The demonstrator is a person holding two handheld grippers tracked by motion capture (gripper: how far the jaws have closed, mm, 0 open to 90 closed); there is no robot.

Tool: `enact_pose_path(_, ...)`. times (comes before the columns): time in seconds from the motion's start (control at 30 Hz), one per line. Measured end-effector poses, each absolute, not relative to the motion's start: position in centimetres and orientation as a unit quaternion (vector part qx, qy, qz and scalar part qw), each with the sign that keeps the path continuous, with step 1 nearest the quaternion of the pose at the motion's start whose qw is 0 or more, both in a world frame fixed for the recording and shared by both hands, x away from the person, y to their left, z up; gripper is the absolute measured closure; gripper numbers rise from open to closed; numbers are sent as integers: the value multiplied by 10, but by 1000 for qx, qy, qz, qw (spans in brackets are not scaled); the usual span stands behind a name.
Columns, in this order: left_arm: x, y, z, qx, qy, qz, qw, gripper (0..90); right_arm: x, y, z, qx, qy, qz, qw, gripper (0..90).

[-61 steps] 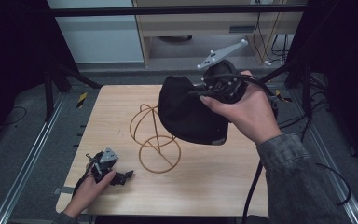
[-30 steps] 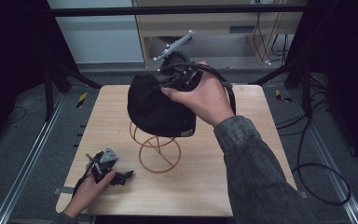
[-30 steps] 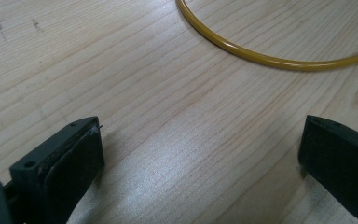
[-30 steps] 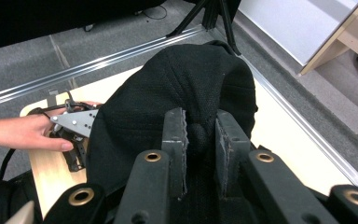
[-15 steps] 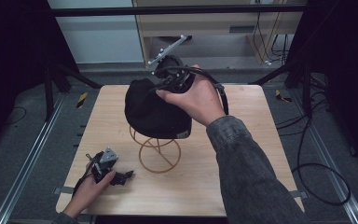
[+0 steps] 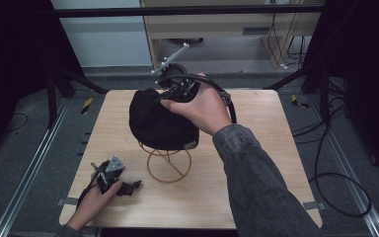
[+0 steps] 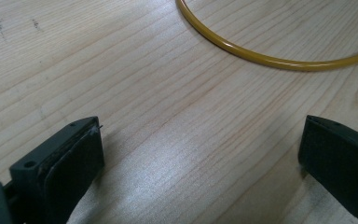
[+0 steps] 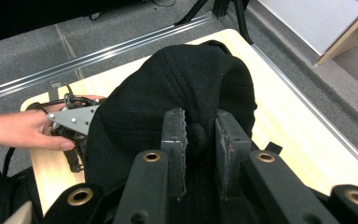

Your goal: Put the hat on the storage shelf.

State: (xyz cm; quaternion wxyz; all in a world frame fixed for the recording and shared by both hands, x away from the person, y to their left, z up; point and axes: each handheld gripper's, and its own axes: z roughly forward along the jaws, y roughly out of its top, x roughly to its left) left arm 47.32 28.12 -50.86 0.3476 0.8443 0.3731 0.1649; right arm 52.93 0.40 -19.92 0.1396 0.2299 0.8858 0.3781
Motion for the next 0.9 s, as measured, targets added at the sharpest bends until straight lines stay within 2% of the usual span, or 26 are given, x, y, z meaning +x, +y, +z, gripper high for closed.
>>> enact_pose_path(0.9,473,281,-509,844,373,165,348,0,531,12,-220,226,895,364,123,751)
